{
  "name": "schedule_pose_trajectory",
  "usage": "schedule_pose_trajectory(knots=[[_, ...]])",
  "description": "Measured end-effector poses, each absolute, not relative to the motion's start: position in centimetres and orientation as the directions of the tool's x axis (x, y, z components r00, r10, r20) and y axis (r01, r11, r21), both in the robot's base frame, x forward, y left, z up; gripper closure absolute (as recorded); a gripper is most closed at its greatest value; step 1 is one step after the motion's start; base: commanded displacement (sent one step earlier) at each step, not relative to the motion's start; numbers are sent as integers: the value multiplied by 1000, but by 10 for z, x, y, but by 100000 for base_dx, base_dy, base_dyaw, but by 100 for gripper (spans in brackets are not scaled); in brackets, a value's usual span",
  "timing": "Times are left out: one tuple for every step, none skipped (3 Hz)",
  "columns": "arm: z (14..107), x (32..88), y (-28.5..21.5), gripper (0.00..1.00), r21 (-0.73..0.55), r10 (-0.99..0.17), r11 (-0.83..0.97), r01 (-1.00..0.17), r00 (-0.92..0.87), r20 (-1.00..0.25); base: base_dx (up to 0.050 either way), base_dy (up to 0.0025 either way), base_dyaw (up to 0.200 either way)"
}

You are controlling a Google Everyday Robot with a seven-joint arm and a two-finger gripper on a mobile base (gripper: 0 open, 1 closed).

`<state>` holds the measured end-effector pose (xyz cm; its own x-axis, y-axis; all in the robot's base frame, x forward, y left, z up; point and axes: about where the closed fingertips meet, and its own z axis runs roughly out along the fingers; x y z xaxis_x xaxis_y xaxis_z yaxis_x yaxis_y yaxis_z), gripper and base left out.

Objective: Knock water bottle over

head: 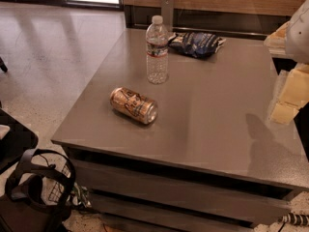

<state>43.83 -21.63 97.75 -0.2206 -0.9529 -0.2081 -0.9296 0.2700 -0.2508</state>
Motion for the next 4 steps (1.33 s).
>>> schedule_pose_trajectory(knots=[[978, 438, -216, 0, -252, -953, 270, -929, -220, -208, -1, -1, -18991], [978, 438, -216, 0, -253, -953, 270, -929, -220, -209, 0, 0, 0], [996, 443, -194, 0, -281, -954, 251, -926, -188, -232, 0, 0, 0], [1010, 443, -158, 0, -284, -938, 266, -921, -179, -298, 0, 0, 0]])
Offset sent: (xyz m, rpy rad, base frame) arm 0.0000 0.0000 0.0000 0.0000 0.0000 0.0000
